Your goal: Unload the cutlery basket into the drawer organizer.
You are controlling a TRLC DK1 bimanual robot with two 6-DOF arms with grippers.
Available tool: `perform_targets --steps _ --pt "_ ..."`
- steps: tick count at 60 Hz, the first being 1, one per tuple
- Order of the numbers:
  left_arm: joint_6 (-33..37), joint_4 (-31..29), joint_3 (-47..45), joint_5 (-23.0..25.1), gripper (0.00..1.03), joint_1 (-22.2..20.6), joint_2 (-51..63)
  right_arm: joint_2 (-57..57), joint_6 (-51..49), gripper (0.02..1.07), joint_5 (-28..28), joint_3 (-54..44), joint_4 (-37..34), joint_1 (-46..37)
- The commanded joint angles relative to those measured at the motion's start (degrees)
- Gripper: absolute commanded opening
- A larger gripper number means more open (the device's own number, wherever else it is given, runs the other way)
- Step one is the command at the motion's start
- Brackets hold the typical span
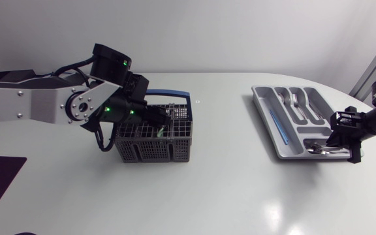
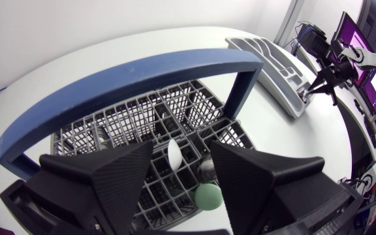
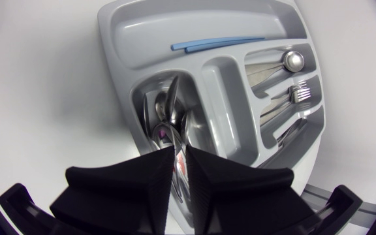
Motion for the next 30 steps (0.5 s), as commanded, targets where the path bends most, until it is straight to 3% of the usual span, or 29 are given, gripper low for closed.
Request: perform_targets --steps 1,8,20,30 --pt "-1.5 0.8 -0.7 -0.3 0.62 -0.3 1.7 1.2 -1.2 0.42 0.7 -1.9 1.0 -0.5" --pt "-1.7 0.8 -0.6 -0.3 0.62 -0.4 1.7 0.4 -0.9 0.54 0.4 -1.9 1.3 -1.0" --pt "-2.2 0.9 0.1 -0.3 0.62 -0.9 1.7 -5.3 5.4 0.88 -3.4 -2.1 -0.9 0.0" --pt "-2.4 1.2 0.3 -0.6 0.62 -1.1 2.0 -8.8 10.2 0.95 -8.0 -2.4 -4.0 1.5"
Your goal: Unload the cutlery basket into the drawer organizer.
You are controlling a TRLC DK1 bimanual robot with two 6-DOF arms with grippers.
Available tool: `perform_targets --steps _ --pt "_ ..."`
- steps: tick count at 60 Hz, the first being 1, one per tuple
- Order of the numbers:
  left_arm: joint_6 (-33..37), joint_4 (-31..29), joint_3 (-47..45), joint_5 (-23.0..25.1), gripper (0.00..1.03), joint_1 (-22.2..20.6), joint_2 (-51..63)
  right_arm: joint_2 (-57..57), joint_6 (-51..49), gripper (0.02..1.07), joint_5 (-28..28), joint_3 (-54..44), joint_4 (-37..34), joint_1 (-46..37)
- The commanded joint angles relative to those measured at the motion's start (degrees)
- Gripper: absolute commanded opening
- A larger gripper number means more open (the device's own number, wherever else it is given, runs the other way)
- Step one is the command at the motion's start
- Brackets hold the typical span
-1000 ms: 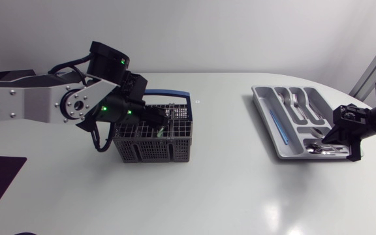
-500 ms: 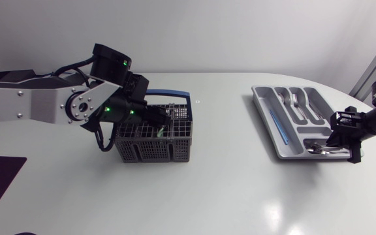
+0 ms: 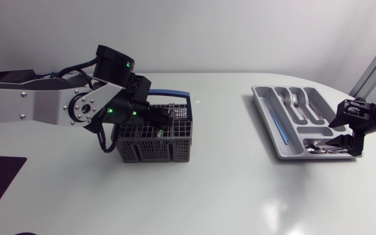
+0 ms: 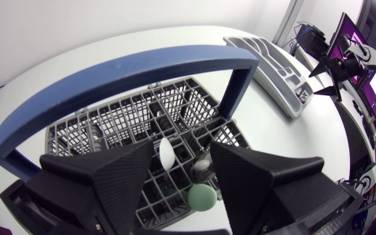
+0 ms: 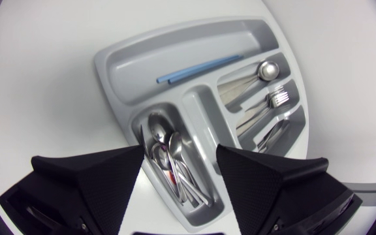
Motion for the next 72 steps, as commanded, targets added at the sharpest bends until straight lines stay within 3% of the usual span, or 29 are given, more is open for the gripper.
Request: perform_targets --steps 1,9,17,35,52,55,65,72 --pt "-1.3 0.8 0.3 -0.6 0.62 -0.3 1.6 -2.4 3.1 0.95 -2.2 -1.5 -2.4 1.2" --pt "-1.7 1.3 0.1 -0.7 0.6 0.5 1.6 -6.5 5.7 0.95 -5.2 -4.3 -4.0 3.3" --pt "-3.2 1.9 -0.1 -0.6 0.46 2.2 1.8 -11.8 7.9 0.95 -6.1 -8.5 -4.0 6.9" --pt "-4.1 0.5 -0.5 3.0 0.28 3.6 2.0 -17.8 11.0 0.95 -6.1 -13.0 -3.9 12.1" --pt "-4.0 -1.3 -0.3 4.2 0.24 2.9 2.0 -19.6 11.1 0.95 -6.1 -14.8 -3.9 12.7" --pt "-4.0 -1.5 -0.2 4.2 0.18 2.9 2.1 -20.0 11.1 0.95 -6.1 -15.0 -3.9 12.8" --pt "-3.9 -2.5 -0.1 4.2 0.15 2.9 2.1 -20.5 11.1 0.95 -6.1 -15.2 -3.9 12.9" --pt "-3.6 -2.4 -0.5 4.2 0.06 2.8 1.4 -20.9 11.1 0.95 -6.1 -15.2 -3.9 13.0"
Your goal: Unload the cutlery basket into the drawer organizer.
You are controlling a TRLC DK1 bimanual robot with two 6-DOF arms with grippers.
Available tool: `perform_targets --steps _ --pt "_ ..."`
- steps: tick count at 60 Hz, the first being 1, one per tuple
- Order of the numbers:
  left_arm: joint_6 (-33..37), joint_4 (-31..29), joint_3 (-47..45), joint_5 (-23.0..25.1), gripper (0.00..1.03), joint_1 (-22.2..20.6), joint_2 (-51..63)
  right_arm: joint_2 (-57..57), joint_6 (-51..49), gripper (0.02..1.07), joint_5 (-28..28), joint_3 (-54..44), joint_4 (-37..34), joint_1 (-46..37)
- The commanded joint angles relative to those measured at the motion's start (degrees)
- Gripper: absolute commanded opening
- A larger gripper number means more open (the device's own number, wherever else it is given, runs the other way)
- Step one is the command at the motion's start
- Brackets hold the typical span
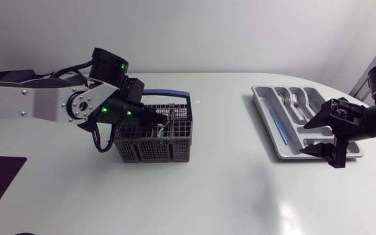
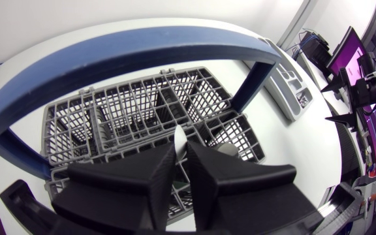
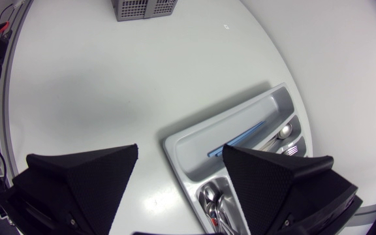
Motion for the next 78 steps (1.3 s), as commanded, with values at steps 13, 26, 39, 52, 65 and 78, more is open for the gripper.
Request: perform_targets --steps 13,26,39,52,65,78 --pt "-0.3 -0.3 -1.0 0.6 0.04 -0.3 -1.3 -2.1 1.0 0.95 0.1 -2.7 -0.6 1.2" --pt "-0.2 0.4 -2.0 2.9 0.04 0.1 -5.1 -3.3 1.0 0.95 0.1 -3.5 -0.7 1.7" --pt "-0.3 1.9 -3.7 4.2 0.04 0.4 -9.4 -5.3 2.2 0.95 0.1 -4.0 -1.2 3.4" --pt "-1.1 2.6 -4.9 7.6 0.04 1.6 -14.0 -7.3 3.4 0.95 0.3 -4.0 -2.3 5.6" --pt "-1.9 5.7 -6.9 9.0 0.04 2.1 -18.6 -9.7 5.5 0.95 0.3 -3.9 -3.2 8.1" --pt "-0.8 5.8 -7.9 9.1 0.04 1.9 -25.7 -13.4 11.1 0.96 -0.7 -2.4 -5.1 13.5"
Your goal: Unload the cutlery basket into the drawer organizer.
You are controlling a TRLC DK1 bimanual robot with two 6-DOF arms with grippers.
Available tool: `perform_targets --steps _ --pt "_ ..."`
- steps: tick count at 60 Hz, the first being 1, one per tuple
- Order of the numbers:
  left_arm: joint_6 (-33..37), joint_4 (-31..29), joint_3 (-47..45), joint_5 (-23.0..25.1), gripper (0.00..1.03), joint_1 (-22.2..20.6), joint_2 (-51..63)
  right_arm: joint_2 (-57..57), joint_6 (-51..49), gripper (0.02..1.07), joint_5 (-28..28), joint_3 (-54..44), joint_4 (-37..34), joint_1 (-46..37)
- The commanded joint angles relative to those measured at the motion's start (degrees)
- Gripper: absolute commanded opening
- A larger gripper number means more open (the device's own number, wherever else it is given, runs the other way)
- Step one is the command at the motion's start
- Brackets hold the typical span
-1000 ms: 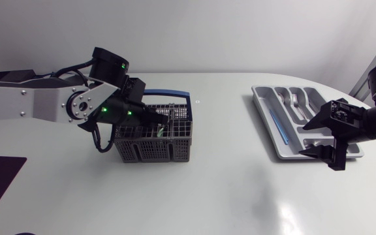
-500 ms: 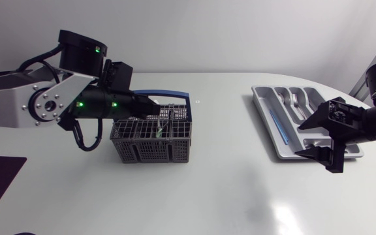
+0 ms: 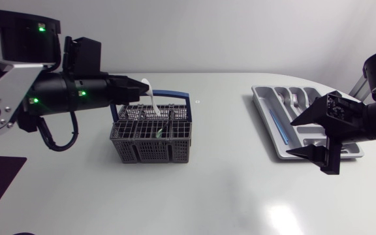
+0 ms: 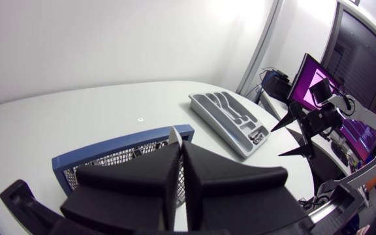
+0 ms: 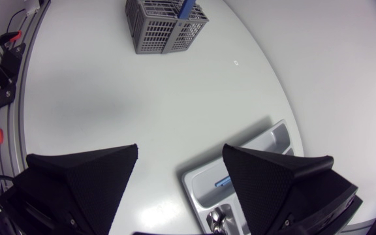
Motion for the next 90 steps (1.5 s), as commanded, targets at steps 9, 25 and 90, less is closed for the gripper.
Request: perform_targets --steps 9,25,90 --pt "0.4 -1.1 -1.2 4.7 0.04 0.0 -4.8 -2.2 8.1 0.96 -4.2 2.5 -3.0 4.7" --pt "2.7 -8.0 1.3 14.7 0.04 -3.4 -4.9 -2.0 14.6 0.96 -9.6 3.9 -4.5 11.2" --pt "11.1 -17.0 6.0 26.2 0.04 -15.2 4.6 10.5 24.1 0.38 -24.9 8.6 -2.3 32.6"
